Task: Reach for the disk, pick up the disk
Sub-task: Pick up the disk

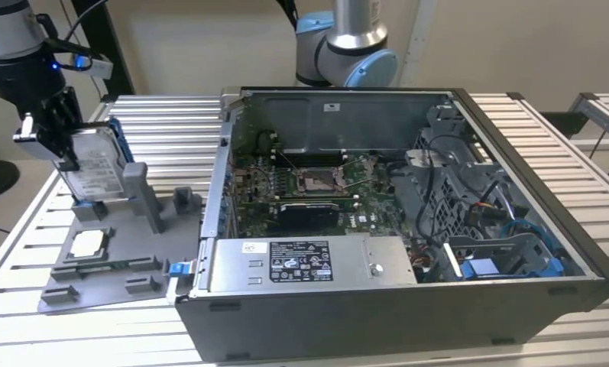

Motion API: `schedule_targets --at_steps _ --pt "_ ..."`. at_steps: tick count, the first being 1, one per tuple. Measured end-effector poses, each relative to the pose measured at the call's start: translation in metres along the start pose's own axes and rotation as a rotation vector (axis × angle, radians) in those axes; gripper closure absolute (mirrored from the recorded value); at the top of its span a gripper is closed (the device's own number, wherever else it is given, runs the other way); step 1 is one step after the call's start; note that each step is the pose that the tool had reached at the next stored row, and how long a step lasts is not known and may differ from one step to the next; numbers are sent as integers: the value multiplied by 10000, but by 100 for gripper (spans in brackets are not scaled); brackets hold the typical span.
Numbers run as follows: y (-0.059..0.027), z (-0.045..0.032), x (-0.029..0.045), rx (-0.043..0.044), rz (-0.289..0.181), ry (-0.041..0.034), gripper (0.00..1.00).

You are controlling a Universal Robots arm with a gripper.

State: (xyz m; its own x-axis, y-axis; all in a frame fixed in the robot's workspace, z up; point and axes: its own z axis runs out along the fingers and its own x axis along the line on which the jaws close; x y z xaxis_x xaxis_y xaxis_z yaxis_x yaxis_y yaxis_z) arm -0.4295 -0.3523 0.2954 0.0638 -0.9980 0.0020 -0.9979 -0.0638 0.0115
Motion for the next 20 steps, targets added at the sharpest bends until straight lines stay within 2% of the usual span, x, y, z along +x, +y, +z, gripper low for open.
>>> schedule_targets --at_steps 13,20 --pt "2 -172 0 0 0 -11 100" --pt "4 -293 0 4 0 -69 100"
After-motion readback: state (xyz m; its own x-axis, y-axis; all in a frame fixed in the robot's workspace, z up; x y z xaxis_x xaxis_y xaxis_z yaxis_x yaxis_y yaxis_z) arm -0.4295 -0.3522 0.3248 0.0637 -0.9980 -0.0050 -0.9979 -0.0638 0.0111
